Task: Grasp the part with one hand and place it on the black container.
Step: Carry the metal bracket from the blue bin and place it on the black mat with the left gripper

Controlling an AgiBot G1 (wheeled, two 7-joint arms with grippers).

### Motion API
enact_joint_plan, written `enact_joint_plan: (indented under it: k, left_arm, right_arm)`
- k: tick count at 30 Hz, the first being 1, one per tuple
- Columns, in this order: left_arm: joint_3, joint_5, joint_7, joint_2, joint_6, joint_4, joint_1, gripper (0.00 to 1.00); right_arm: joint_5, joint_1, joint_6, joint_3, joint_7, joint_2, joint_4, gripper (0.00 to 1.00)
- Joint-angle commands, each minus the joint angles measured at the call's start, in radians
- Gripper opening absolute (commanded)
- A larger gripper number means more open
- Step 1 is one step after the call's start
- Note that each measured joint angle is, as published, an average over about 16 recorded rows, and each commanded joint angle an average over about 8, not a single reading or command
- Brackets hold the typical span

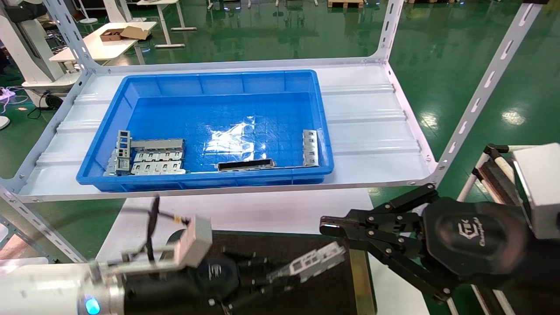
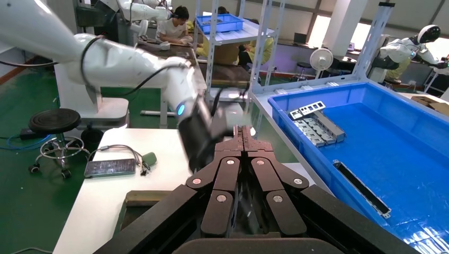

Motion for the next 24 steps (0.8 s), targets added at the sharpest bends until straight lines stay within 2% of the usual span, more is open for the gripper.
enact_joint_plan:
  k: [1, 7, 13, 19, 24]
  left_arm:
    - [0.002, 0.002, -0.029, -0.011, -0.053, -0.044, 0.069, 0.0]
    - [0.01, 0.058, -0.094, 0.012, -0.313, -0.147, 0.227, 0.0]
    - [0.024, 0.142, -0.143, 0.104, -0.629, -0.19, 0.335, 0.0]
    - [0.048, 0.21, -0.219, 0.238, -0.94, -0.177, 0.38, 0.0]
    - [0.085, 0.222, -0.305, 0.332, -1.1, -0.133, 0.37, 0.0]
  right_arm:
    - [0.0, 0.0, 0.0, 0.0, 0.0, 0.0, 0.0, 0.0]
    - [0.0, 0.0, 0.0, 0.0, 0.0, 0.0, 0.0, 0.0]
    - [0.0, 0.0, 0.0, 0.0, 0.0, 0.0, 0.0, 0.0]
    - [0.0, 0.0, 0.0, 0.0, 0.0, 0.0, 0.0, 0.0]
    - [0.0, 0.0, 0.0, 0.0, 0.0, 0.0, 0.0, 0.0]
